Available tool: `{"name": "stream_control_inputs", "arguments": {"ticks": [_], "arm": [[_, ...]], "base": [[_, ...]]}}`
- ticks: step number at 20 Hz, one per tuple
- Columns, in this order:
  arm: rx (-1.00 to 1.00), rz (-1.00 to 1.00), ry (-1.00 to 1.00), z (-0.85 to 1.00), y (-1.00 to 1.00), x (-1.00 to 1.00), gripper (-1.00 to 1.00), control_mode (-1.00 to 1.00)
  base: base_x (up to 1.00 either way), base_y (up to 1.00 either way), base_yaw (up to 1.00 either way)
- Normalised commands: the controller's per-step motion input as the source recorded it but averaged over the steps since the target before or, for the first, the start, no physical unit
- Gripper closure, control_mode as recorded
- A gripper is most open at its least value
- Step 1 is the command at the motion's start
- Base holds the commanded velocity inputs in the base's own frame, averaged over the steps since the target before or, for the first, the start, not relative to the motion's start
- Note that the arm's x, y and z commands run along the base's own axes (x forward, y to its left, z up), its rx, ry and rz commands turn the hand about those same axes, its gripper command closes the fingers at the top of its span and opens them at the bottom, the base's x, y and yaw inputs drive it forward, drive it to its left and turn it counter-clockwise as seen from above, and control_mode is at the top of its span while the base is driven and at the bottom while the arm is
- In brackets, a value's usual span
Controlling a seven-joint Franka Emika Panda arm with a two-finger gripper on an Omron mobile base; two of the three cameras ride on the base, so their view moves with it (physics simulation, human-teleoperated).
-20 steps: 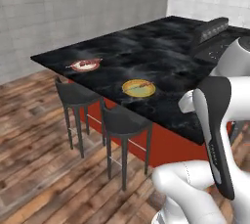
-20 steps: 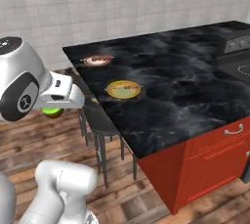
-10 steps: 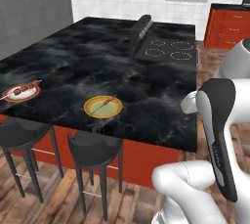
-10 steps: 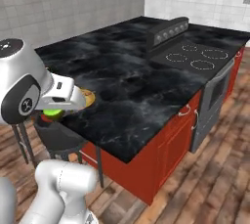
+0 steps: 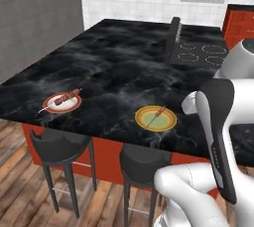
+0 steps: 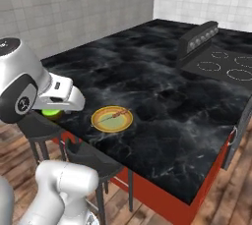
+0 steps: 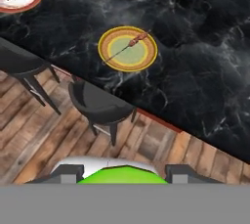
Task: Pick up the kiwi and apple from the fridge and place one fruit on each plate on the dining counter.
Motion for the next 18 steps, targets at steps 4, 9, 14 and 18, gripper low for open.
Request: {"name": "stream_control_inputs", "arguments": {"ticks": [4, 9, 14, 18], "arm": [[0.00, 0.00, 0.00, 0.00, 0.00, 0.00, 1.00, 1.00], [0.00, 0.00, 0.00, 0.00, 0.00, 0.00, 1.00, 1.00], [0.00, 0.00, 0.00, 0.00, 0.00, 0.00, 1.00, 1.00], [0.00, 0.00, 0.00, 0.00, 0.00, 0.00, 1.00, 1.00]], "base": [[0.98, 0.01, 0.00], [0.53, 0.00, 0.00], [0.00, 0.00, 0.00], [0.00, 0.00, 0.00]]}}
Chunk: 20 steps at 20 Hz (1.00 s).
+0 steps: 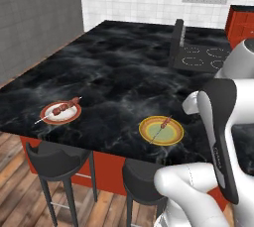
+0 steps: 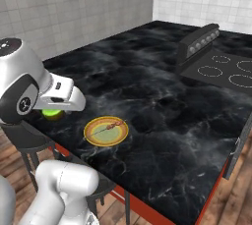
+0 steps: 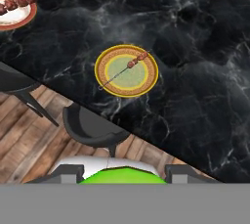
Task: Pick up the kiwi and apple from the fridge and place one fruit on each plate on the dining counter.
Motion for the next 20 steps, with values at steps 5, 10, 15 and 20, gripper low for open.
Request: {"name": "stream_control_inputs", "arguments": {"ticks": [5, 10, 15, 20], "arm": [[0.01, -0.02, 0.12, -0.02, 0.00, 0.39, 1.00, -1.00], [0.09, -0.10, 0.54, -0.56, 0.00, 1.00, 1.00, -1.00], [0.09, 0.04, 0.17, -1.00, -0.30, 1.00, 1.00, -1.00], [0.00, 0.12, -0.05, -1.00, -0.34, 0.79, 1.00, -1.00]], "base": [[0.00, 0.00, 0.00], [0.00, 0.00, 0.00], [0.00, 0.00, 0.00], [0.00, 0.00, 0.00]]}}
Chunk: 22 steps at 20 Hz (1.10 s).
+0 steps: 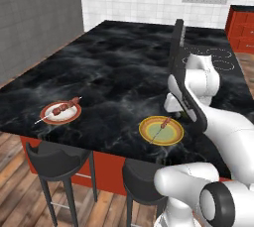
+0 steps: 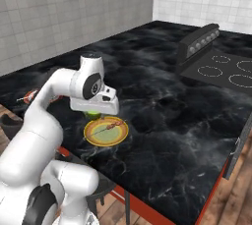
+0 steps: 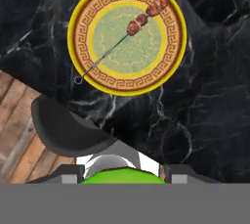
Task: Pick up the kiwi and apple from the fridge and place one fruit on each plate on the dining counter.
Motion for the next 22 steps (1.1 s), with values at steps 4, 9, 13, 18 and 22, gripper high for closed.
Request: {"name": "stream_control_inputs", "arguments": {"ticks": [4, 9, 13, 18, 22], "arm": [[0.00, 0.18, -0.16, -1.00, -0.26, 0.65, 1.00, -1.00], [-0.06, 0.15, -0.29, -0.93, -0.08, 0.37, 1.00, -1.00], [-0.01, 0.43, -0.24, -0.38, 0.02, 0.49, 1.00, -1.00], [0.00, 0.72, -0.08, 0.00, -0.04, -0.03, 1.00, -1.00], [-0.06, 0.26, -0.02, 0.00, 0.03, 0.00, 1.00, -1.00]], "base": [[0.00, 0.00, 0.00], [0.00, 0.00, 0.00], [0.00, 0.00, 0.00], [0.00, 0.00, 0.00], [0.00, 0.00, 0.00]]}}
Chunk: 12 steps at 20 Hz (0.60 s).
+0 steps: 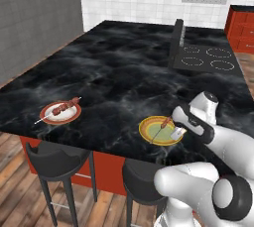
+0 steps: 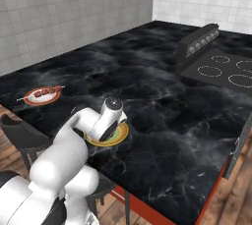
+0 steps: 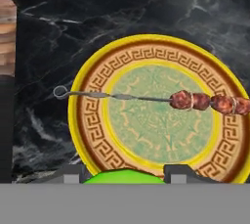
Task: Pick up the kiwi and apple from the fridge and place one fruit on each plate on the dining counter.
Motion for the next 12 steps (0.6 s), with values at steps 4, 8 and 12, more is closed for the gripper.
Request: {"name": "stream_control_inputs", "arguments": {"ticks": [4, 8, 12], "arm": [[-0.08, 0.00, 0.07, 0.00, 0.12, 0.03, 1.00, -1.00], [-0.08, 0.00, 0.32, 0.00, 0.09, 0.42, 1.00, -1.00], [-0.03, 0.00, 0.20, -0.17, 0.11, 0.17, 1.00, -1.00]], "base": [[0.00, 0.00, 0.00], [0.00, 0.00, 0.00], [0.00, 0.00, 0.00]]}}
